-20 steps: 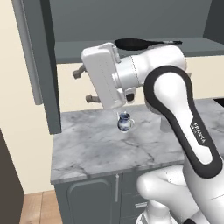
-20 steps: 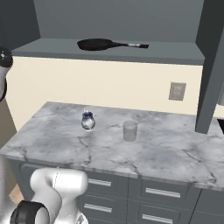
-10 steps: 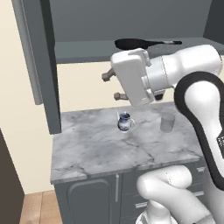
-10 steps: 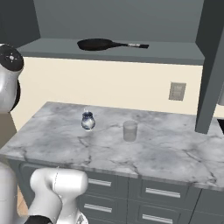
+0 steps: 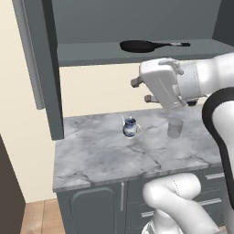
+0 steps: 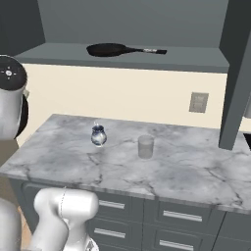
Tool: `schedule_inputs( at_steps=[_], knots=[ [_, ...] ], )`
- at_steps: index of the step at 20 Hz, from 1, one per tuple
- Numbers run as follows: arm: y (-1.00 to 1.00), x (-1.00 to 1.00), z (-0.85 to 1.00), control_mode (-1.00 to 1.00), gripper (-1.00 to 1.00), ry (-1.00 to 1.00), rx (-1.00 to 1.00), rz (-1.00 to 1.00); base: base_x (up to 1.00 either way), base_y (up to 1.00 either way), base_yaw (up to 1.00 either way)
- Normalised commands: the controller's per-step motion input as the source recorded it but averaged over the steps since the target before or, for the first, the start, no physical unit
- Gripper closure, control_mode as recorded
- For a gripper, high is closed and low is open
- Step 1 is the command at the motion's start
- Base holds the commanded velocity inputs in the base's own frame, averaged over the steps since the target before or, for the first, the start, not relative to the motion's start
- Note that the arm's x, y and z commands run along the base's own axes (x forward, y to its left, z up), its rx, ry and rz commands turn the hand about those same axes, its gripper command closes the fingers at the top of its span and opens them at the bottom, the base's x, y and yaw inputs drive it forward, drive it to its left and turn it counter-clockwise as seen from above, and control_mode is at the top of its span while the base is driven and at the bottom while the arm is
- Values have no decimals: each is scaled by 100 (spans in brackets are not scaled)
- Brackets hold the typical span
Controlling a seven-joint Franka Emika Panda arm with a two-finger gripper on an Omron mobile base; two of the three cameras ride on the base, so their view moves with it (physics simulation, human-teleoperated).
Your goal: Pick the pan from the cabinet and place it on the stove. Then turn on the stove burner for the pan.
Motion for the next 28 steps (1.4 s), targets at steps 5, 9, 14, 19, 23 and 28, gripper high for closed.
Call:
schedule_inputs(
  at_steps=[5,9,14,19,23,28],
  knots=[
    [-47,0,0,-100,-100,-7,-8,-20,0,0,0],
    [-48,0,0,-100,-100,-3,-7,-20,0,0,0],
    [-53,0,0,-100,-100,0,-6,-21,0,0,0],
    [-52,0,0,-100,-100,0,-6,-22,0,0,0],
    [-44,8,1,-100,-100,0,-7,-23,0,0,0],
    [-31,22,0,-100,-100,0,-7,-23,0,0,0]
  ],
)
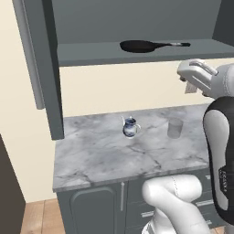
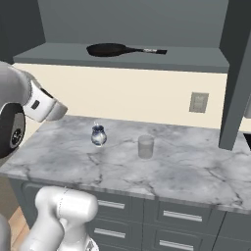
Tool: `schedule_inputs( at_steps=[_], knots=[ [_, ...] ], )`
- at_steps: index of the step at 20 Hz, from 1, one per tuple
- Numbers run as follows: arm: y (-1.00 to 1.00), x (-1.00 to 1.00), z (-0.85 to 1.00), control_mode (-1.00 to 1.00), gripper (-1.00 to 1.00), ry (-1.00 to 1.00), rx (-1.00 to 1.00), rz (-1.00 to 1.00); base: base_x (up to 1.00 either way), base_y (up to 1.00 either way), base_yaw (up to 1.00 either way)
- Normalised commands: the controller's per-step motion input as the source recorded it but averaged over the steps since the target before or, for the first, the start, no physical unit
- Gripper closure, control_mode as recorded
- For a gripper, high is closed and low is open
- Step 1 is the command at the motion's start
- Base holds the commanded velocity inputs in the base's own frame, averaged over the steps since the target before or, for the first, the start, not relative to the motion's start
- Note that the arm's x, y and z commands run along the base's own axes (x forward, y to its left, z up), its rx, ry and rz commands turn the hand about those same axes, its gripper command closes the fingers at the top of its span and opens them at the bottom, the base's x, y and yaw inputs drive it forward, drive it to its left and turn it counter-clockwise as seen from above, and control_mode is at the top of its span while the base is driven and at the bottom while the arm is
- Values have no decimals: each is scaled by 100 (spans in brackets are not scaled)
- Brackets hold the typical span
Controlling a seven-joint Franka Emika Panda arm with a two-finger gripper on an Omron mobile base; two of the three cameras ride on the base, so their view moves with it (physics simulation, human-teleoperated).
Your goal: Pick the pan from the cabinet and place it on the stove. Then turn on the stove burner for the pan.
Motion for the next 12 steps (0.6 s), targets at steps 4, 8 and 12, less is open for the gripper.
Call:
schedule_inputs(
  at_steps=[4,8,12],
  knots=[
    [-13,43,0,-100,-100,0,-7,-22,0,0,0],
    [-12,47,2,-100,-100,0,-4,-20,0,0,0],
    [-17,42,8,-100,-100,0,-1,-20,0,0,0]
  ],
)
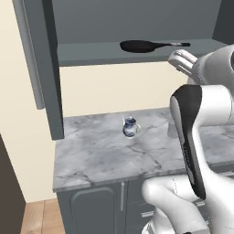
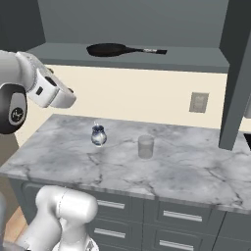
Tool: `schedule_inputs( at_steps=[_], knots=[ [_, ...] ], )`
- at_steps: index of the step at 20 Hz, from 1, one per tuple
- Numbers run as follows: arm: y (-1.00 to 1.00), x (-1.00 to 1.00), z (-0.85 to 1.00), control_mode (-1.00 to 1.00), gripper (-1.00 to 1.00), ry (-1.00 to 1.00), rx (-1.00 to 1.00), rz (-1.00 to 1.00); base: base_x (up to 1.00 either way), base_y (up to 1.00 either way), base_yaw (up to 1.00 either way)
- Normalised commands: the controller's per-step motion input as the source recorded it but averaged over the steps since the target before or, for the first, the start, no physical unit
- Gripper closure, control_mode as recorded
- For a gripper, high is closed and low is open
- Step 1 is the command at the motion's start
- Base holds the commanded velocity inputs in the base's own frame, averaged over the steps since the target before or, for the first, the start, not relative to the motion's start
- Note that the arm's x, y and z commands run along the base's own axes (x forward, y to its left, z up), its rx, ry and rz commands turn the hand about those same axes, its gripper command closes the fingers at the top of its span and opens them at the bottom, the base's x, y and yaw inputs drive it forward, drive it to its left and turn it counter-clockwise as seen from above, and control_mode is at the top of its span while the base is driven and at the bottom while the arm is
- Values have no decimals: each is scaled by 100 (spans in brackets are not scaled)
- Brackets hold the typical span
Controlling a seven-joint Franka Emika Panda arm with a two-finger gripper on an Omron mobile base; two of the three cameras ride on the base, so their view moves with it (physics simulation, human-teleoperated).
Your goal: Pick the pan from the cabinet and place it on the stove. Then turn on the stove burner for the pan.
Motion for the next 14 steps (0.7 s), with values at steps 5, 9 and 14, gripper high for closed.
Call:
schedule_inputs(
  at_steps=[5,9,14],
  knots=[
    [-23,37,9,-100,-100,0,0,-20,0,0,0],
    [-22,42,11,-100,-100,0,0,-20,0,0,0],
    [-19,44,9,-100,-100,0,0,-17,0,0,0]
  ],
)
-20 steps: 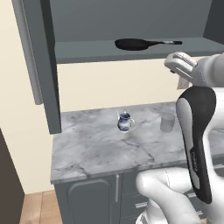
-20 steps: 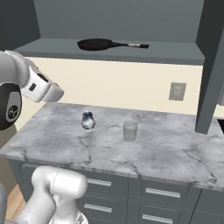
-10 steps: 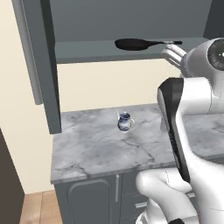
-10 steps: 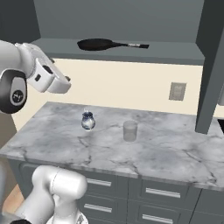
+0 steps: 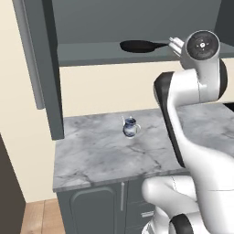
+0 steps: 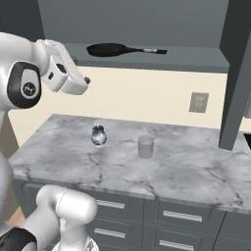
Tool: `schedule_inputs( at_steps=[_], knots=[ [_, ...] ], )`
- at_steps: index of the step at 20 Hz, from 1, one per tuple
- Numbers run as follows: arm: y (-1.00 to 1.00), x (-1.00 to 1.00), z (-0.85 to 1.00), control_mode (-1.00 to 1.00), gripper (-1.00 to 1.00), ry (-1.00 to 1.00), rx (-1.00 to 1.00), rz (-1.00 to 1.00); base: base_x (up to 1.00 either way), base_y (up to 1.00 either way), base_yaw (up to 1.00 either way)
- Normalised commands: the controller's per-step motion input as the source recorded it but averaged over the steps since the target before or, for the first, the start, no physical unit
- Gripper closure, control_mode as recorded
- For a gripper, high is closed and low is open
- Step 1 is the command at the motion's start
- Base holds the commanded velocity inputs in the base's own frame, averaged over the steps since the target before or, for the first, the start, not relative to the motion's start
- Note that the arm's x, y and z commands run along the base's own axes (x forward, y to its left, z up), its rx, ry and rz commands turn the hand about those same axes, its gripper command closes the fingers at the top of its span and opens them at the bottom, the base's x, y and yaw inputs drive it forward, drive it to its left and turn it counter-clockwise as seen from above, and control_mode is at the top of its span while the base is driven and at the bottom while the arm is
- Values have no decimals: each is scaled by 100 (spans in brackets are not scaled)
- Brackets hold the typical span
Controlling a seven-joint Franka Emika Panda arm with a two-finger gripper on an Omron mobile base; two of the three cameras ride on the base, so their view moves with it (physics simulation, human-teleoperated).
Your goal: Pick the pan from the cabinet and place it on the stove. Then turn on the stove burner for the pan.
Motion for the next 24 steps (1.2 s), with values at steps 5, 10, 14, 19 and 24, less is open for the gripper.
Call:
schedule_inputs(
  at_steps=[5,10,14,19,24],
  knots=[
    [-10,49,8,-100,-100,0,0,-9,0,0,0],
    [-8,50,5,-100,-100,0,0,-4,0,0,0],
    [-11,48,0,-100,-100,0,0,-4,0,0,0],
    [-12,46,0,-100,-100,0,0,-4,0,0,0],
    [-12,46,0,-100,-100,0,-2,-5,0,0,0]
  ],
)
